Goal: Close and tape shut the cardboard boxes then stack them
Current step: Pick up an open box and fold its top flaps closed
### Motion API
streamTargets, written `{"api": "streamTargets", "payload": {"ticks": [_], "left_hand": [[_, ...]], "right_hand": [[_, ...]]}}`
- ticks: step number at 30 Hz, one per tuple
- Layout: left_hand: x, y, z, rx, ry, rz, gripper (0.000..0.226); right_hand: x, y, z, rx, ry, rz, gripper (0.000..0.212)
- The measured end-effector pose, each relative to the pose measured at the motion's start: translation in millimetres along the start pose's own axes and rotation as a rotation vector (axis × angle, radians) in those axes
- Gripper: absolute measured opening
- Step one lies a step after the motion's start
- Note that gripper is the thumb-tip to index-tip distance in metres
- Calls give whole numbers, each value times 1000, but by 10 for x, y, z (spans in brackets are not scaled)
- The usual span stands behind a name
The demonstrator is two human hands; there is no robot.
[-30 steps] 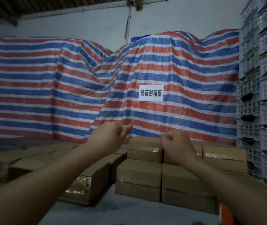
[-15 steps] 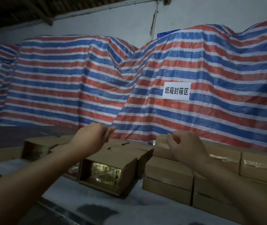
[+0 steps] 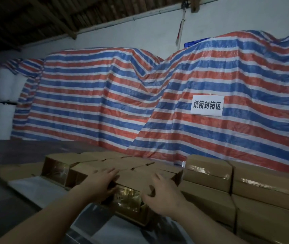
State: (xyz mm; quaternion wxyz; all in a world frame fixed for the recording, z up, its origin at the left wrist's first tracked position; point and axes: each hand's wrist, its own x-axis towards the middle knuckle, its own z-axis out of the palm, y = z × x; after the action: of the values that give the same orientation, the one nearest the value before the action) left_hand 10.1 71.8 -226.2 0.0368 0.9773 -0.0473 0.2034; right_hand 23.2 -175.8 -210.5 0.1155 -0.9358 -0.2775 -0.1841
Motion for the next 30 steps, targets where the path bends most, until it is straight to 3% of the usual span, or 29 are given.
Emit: {"api": "streamTargets", "payload": {"ticks": [4,9,13,17,23,30], "left_hand": [[42,9,142,10,84,-6,55],[17,34,163,63,128,11,59],[-13,32,55,12,127,-5,48],[-78,25,-98,-228,107,-26,32],[-160,200,-428,-627,240,-21,23],[-264,387,-705,-1147,-28,-83,27]], "right_hand": [[37,69,293,0,-11,44,60],[6,37,406,70,79,49,33],[-32,-3,276,85,36,47,24],[-84,7,45,127,-4,29,18],[-129,-34,-378,354,5,134,19],[-240,67,-686,529,7,319,22]]}}
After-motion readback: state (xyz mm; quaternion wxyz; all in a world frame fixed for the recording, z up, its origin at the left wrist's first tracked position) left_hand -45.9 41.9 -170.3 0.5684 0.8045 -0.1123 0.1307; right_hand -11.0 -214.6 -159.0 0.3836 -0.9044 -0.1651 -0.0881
